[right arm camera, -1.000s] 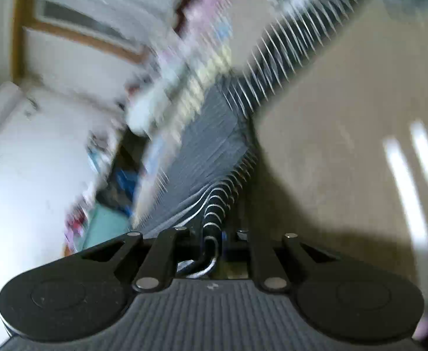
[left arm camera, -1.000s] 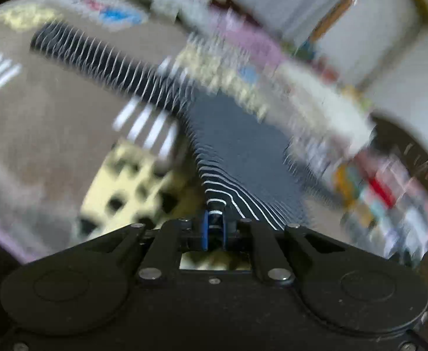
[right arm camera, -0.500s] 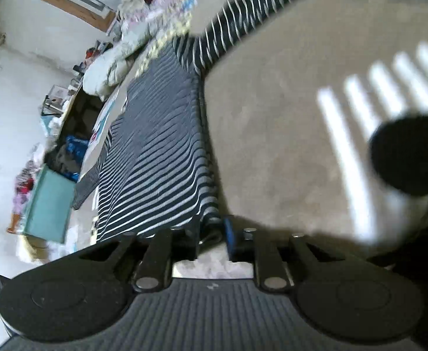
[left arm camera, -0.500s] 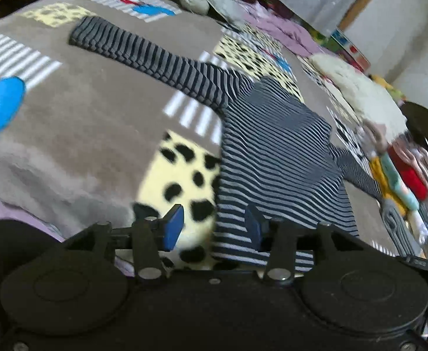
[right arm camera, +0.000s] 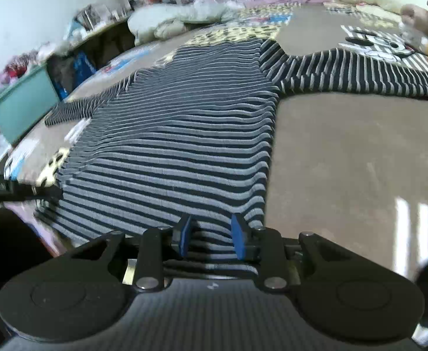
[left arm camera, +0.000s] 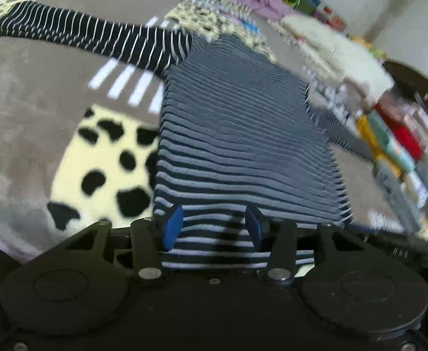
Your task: Fold clothes
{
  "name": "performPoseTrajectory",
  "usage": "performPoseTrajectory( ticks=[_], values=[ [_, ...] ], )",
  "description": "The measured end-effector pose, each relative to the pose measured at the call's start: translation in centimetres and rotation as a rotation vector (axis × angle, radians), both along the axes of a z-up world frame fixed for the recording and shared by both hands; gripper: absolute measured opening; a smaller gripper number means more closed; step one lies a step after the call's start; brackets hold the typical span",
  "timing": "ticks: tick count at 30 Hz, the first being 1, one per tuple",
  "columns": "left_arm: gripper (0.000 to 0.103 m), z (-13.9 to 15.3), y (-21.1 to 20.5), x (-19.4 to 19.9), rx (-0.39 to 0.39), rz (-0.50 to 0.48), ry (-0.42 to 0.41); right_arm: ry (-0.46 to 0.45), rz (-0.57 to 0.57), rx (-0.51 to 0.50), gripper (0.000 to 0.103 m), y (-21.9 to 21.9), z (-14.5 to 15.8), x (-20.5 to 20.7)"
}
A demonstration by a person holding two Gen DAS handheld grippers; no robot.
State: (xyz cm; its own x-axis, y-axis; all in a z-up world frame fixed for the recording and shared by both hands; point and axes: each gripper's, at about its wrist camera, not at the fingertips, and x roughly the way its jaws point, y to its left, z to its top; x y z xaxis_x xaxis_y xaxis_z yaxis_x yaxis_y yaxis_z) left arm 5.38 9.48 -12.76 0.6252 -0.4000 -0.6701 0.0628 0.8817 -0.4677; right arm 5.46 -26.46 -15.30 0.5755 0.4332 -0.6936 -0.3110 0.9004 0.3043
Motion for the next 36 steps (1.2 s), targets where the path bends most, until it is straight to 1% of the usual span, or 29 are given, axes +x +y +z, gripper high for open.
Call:
performPoseTrajectory(
  ticks=[1,2,4,6,8,10,12,14,15,17,20,21,22,23,24,26,27,28,29,30,31,32,33,34,36],
  values=[
    [0.046,0.5,-0.1,0.4,-0.007,-0.001,-0.014,0.01,-0.008,0.006,0.03,-0.4,0.3,-0.2],
    [0.046,1.1,-0.2,0.9,-0.014,-0.002,-0.028,0.02,-0.02,0.045,0.03,-1.3,0.5,-0.5],
    [0.046,2.1,-1.1,2.2,-0.024,-0.022,-0.048,0.033,-0.063,0.173,0.031,-3.2,0.5,-0.6],
    [0.048,2.9,-2.4,3.7,-0.032,-0.046,-0.063,0.028,-0.143,0.253,0.031,-5.2,0.4,0.1],
    [0.048,2.9,-3.9,5.4,-0.036,-0.073,-0.069,0.007,-0.255,0.328,0.031,-8.0,0.2,1.3],
    [0.048,2.4,-5.6,6.9,-0.039,-0.096,-0.066,-0.013,-0.378,0.414,0.034,-11.1,-0.2,2.7],
    [0.048,1.4,-6.8,8.3,-0.068,-0.109,-0.049,-0.031,-0.514,0.5,0.04,-14.6,-0.8,4.6],
    [0.048,0.2,-7.6,9.3,-0.131,-0.117,-0.036,-0.054,-0.618,0.561,0.044,-17.5,-1.3,6.5],
    [0.048,-0.4,-7.9,9.8,-0.166,-0.119,-0.032,-0.062,-0.66,0.591,0.05,-18.8,-1.7,7.4],
    [0.048,-1.2,-8.4,10.3,-0.206,-0.124,-0.026,-0.059,-0.744,0.658,0.055,-21.0,-3.0,9.0],
    [0.049,-2.4,-8.9,10.7,-0.231,-0.147,-0.025,-0.029,-0.85,0.734,0.055,-23.2,-4.9,11.1],
    [0.05,-2.7,-8.8,10.8,-0.241,-0.152,-0.025,-0.027,-0.869,0.73,0.054,-23.5,-5.2,11.6],
    [0.05,-3.0,-8.6,10.9,-0.253,-0.155,-0.024,-0.037,-0.881,0.686,0.049,-23.4,-4.9,12.0],
    [0.05,-3.1,-8.3,11.0,-0.263,-0.154,-0.026,-0.05,-0.897,0.636,0.04,-23.5,-4.8,12.3],
    [0.05,-3.1,-8.0,11.0,-0.271,-0.151,-0.028,-0.05,-0.923,0.622,0.021,-23.9,-5.0,12.2],
    [0.05,-3.1,-7.4,11.2,-0.287,-0.146,-0.032,-0.031,-0.992,0.641,0.0,-25.5,-6.3,11.7],
    [0.05,-3.1,-7.0,11.3,-0.295,-0.143,-0.034,-0.03,-1.008,0.662,0.0,-26.3,-6.8,11.4],
    [0.05,-2.8,-6.8,11.4,-0.293,-0.134,-0.041,-0.037,-0.997,0.675,0.0,-26.7,-7.1,11.2],
    [0.05,-2.4,-6.4,11.7,-0.288,-0.12,-0.054,-0.041,-0.98,0.655,0.0,-26.7,-7.0,11.2],
    [0.051,-1.9,-6.0,11.9,-0.285,-0.106,-0.07,-0.043,-0.963,0.622,0.008,-26.3,-6.5,11.3],
    [0.051,-1.3,-5.5,12.3,-0.275,-0.09,-0.086,-0.048,-0.945,0.593,0.014,-25.9,-5.9,11.4],
    [0.051,-0.6,-4.9,12.7,-0.26,-0.073,-0.101,-0.064,-0.917,0.559,0.033,-25.3,-5.1,11.5],
    [0.051,0.2,-4.3,13.3,-0.241,-0.057,-0.122,-0.091,-0.88,0.52,0.047,-24.3,-4.0,11.7],
    [0.052,0.9,-3.6,14.0,-0.218,-0.043,-0.147,-0.119,-0.825,0.483,0.05,-23.3,-2.9,12.0],
    [0.052,2.2,-2.4,15.8,-0.153,-0.024,-0.172,-0.152,-0.652,0.402,0.051,-20.4,-0.6,14.1]
  ],
)
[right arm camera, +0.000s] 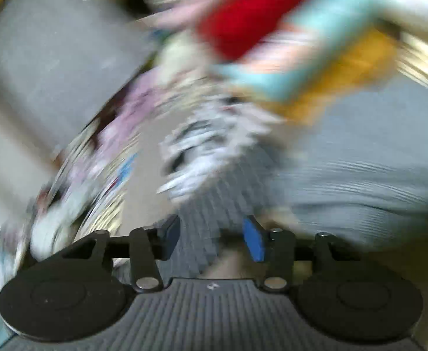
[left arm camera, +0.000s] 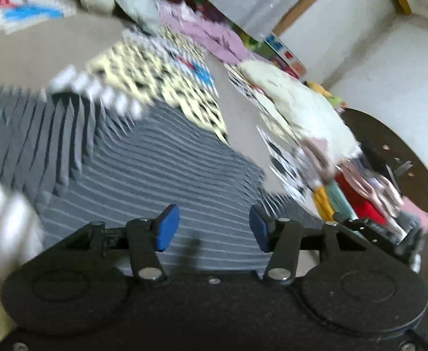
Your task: Fold clothes
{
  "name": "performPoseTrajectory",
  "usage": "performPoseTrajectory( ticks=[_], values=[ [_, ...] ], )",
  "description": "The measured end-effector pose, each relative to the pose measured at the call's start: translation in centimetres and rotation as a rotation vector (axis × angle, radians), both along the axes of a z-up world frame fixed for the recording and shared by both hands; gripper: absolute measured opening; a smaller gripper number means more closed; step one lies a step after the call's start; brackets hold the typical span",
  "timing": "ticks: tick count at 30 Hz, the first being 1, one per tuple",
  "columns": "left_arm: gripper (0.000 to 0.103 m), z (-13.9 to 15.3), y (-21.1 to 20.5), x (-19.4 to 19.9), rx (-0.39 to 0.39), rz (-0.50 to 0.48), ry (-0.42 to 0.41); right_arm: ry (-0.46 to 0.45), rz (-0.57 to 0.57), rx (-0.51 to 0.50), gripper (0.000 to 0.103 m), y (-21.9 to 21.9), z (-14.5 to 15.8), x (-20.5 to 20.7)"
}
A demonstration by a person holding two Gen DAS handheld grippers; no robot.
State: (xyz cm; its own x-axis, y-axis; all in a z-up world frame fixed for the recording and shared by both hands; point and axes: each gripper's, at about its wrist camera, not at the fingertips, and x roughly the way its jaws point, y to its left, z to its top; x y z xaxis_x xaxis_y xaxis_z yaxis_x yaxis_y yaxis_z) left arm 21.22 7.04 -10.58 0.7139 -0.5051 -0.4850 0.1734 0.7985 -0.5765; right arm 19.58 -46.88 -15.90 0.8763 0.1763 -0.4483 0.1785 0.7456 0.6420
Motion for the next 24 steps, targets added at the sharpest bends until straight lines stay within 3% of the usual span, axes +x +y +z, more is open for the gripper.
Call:
performPoseTrajectory(
  ticks=[4,6,9,13,17,19,20,21,22,24],
  values=[
    [0.054,2.0,1.7,4.9,0.129,0.009,-0.017,-0.014,0.348,-0.185,0.054,7.8,3.7,7.4],
    [0.054,2.4,2.2,8.0,0.186,0.001,-0.011,0.012,0.493,-0.217,0.061,12.0,4.8,10.6],
    [0.054,1.6,2.2,12.2,0.243,-0.046,0.035,0.058,0.64,-0.269,0.064,17.8,5.9,14.9],
    [0.054,-0.3,1.6,16.5,0.291,-0.149,0.101,0.179,0.711,-0.256,0.066,22.0,5.8,18.6],
    [0.053,-2.0,0.5,18.6,0.317,-0.253,0.15,0.267,0.717,-0.2,0.066,22.8,4.2,20.9],
    [0.043,-2.6,-0.1,19.3,0.321,-0.294,0.166,0.306,0.739,-0.173,0.065,23.3,2.9,22.0],
    [0.037,-2.9,-0.4,19.4,0.316,-0.315,0.168,0.322,0.753,-0.18,0.055,23.9,2.2,22.5],
    [0.024,-2.9,-0.6,19.6,0.313,-0.328,0.167,0.327,0.768,-0.19,0.039,24.3,1.9,22.6],
    [0.012,-2.8,-0.8,19.6,0.314,-0.329,0.16,0.323,0.783,-0.19,0.031,24.6,1.7,22.7],
    [0.009,-1.9,-0.4,19.3,0.307,-0.304,0.106,0.298,0.797,-0.189,0.018,24.8,1.7,22.6]
  ],
)
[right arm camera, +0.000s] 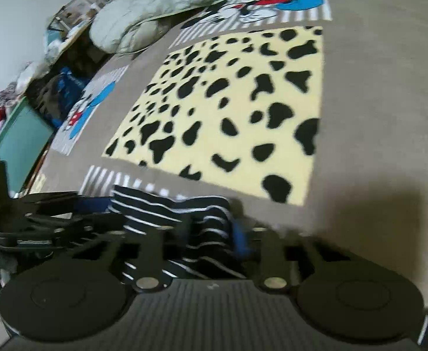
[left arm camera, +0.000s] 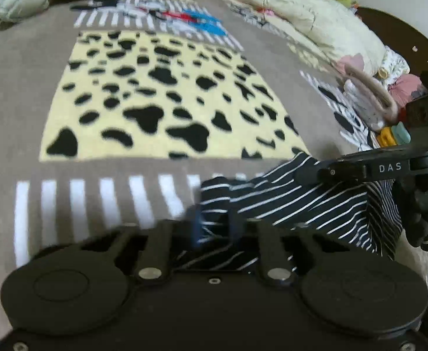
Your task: Fold clothes
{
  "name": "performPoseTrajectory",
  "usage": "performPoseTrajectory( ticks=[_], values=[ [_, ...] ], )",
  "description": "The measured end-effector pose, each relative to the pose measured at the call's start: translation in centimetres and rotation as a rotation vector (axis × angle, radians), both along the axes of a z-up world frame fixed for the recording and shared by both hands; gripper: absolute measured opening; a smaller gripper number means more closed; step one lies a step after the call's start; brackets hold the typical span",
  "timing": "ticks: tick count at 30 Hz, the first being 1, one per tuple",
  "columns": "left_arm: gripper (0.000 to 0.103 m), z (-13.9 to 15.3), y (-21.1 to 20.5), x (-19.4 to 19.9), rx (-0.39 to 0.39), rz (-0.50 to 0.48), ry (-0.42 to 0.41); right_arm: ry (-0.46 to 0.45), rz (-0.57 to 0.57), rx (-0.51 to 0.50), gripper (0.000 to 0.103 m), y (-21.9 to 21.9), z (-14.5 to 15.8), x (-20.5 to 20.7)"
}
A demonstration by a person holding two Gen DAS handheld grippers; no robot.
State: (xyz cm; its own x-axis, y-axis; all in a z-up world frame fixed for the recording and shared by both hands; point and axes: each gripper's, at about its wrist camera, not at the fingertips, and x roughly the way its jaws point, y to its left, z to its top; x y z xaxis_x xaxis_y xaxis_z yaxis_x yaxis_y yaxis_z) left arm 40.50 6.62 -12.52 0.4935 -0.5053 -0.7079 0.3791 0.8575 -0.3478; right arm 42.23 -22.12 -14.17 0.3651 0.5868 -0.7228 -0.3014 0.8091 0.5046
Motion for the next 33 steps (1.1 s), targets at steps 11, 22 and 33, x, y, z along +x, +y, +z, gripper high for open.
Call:
performPoseTrajectory(
  ticks=[11,22,33],
  values=[
    [0.026,0.9,1.0,1.7,0.094,0.162,-0.08,-0.333,0.11,-0.031,0.017,2.3,3.0,0.5],
    [0.048,4.0,2.5,-14.5,-0.068,0.309,-0.24,-0.413,-0.233,0.031,0.054,-9.9,6.4,-9.2],
    [0.052,-2.4,-4.8,-23.4,-0.237,0.175,-0.06,-0.329,-0.789,0.025,0.055,-22.9,-1.9,-29.3]
  ],
)
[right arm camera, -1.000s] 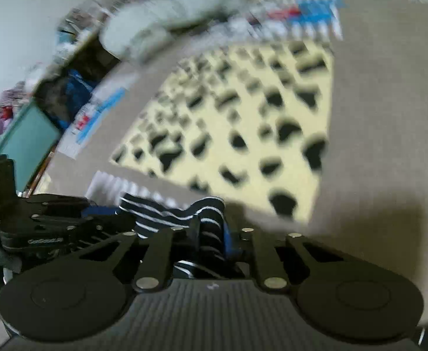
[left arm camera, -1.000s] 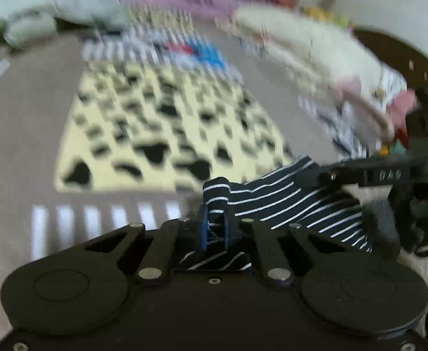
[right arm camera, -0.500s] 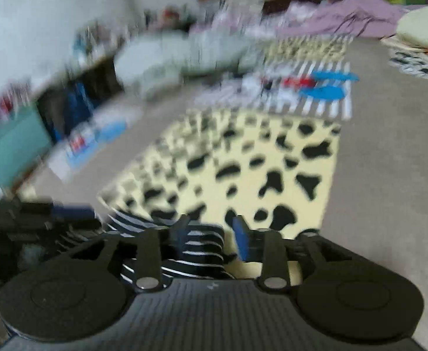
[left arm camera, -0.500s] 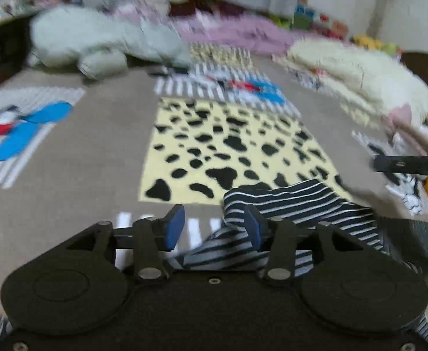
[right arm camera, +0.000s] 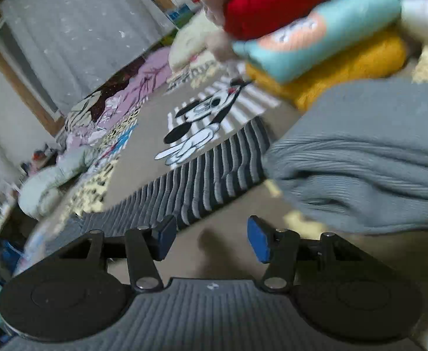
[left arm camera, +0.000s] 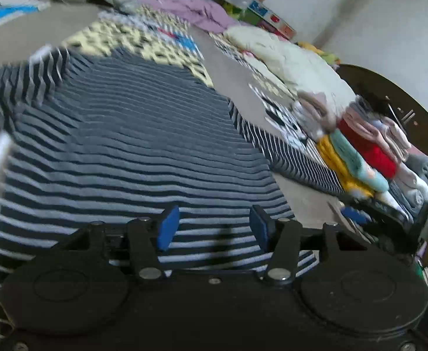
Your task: Fold clothes
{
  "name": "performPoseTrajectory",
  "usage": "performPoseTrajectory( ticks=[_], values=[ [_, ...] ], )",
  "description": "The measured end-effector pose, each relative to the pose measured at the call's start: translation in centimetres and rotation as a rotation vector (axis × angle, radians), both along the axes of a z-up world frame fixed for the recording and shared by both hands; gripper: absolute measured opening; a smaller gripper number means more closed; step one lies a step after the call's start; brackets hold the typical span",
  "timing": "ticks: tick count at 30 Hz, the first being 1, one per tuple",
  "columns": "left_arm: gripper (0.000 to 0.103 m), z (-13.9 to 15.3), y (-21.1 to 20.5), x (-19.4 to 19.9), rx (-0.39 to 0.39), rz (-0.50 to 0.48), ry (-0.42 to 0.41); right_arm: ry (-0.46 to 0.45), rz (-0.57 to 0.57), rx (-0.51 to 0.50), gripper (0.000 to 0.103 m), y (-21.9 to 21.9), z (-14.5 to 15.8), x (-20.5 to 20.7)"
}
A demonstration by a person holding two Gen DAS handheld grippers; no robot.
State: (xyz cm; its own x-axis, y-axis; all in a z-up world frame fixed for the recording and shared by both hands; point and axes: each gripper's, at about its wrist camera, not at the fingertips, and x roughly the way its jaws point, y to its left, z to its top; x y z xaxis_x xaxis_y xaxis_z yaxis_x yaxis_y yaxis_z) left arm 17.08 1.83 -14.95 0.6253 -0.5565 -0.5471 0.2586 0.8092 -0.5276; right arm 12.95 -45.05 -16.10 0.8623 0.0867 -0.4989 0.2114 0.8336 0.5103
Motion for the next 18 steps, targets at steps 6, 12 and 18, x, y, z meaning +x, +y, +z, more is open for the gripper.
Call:
performPoseTrajectory(
  ticks=[6,12,18],
  values=[
    [0.053,-0.8,0.7,0.6,-0.093,0.017,0.016,-0.069,0.217,-0.217,0.053,6.3,2.7,5.0],
    [0.054,-1.0,0.9,0.6,-0.102,-0.012,0.007,0.016,0.411,-0.449,0.046,14.6,1.3,10.6],
    [0.056,-1.0,1.0,0.6,-0.125,-0.042,0.005,0.004,0.371,-0.527,0.046,15.6,1.6,9.1]
  ],
)
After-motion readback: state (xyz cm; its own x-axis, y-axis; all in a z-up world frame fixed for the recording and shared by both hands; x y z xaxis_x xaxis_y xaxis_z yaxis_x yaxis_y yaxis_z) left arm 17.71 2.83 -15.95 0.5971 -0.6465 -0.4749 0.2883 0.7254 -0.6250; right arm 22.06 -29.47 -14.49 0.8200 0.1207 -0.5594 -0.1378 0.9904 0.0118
